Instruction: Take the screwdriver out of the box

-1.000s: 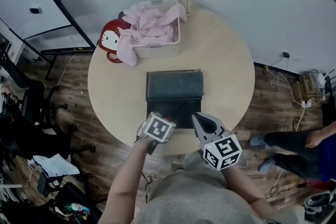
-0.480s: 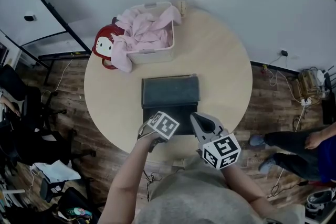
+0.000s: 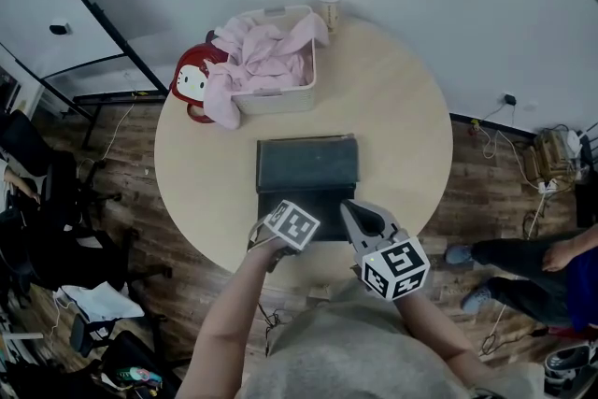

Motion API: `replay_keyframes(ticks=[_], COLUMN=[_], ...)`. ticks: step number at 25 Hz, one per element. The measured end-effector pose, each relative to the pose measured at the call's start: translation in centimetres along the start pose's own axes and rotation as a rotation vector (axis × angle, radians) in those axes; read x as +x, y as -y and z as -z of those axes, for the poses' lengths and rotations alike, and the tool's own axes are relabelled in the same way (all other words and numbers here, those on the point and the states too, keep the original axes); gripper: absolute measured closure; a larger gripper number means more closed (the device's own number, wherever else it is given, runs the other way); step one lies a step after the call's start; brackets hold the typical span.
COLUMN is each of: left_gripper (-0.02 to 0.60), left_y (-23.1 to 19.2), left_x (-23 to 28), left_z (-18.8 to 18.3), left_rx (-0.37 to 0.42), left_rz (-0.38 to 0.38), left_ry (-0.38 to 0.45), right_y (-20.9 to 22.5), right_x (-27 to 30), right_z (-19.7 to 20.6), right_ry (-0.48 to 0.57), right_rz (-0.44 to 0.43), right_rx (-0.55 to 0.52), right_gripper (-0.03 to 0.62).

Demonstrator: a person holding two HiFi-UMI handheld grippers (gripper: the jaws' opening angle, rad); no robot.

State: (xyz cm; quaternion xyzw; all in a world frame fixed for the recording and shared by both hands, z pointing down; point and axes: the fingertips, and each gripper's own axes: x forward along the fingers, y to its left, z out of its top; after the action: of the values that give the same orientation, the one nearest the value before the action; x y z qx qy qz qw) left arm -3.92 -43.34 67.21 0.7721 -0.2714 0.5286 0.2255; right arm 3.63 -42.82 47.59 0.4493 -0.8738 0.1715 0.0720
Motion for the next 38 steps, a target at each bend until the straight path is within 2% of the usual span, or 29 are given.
replay_keyframes(ticks=[8, 15, 17, 24, 27, 32, 38], left_gripper=[0.513, 0.512, 0.512, 0.512, 0.513, 0.512, 0.512], left_y=[0.7, 1.0, 1.3, 2.6, 3.2, 5.0, 7.1], left_x=[-1.9, -5.1, -6.0, -9.5, -11.6, -15.2, -19.1], left_z=[-0.4, -1.0, -1.2, -0.7, 0.1, 2.0, 4.7], left_rx=[0.046, 0.096, 0.085, -0.034, -0.131, -0.31, -0.466], left_rz=[-0.011, -0.069, -0.078, -0.089, -0.111, -0.101, -0.112], left_ry=[0.029, 0.101, 0.128, 0.267, 0.35, 0.496, 0.677], right_y=[-0.4, -2.2, -2.7, -4.8, -5.7, -7.3, -9.4], right_x=[-1.3, -3.0, -3.7, -6.2, -7.5, -9.5, -11.7], right_z=[0.2, 1.0, 1.3, 2.0, 2.2, 2.7, 3.4], right_ry=[0.01, 0.022, 0.027, 0.046, 0.054, 0.063, 0.071], right_rz=[0.015, 0.02, 0.024, 0.025, 0.024, 0.022, 0.008], right_rx=[0.006, 0.006, 0.007, -0.002, -0.007, -0.014, -0.026], right_gripper=[0.592, 0.592, 0.592, 0.592, 0.592, 0.594, 0.592])
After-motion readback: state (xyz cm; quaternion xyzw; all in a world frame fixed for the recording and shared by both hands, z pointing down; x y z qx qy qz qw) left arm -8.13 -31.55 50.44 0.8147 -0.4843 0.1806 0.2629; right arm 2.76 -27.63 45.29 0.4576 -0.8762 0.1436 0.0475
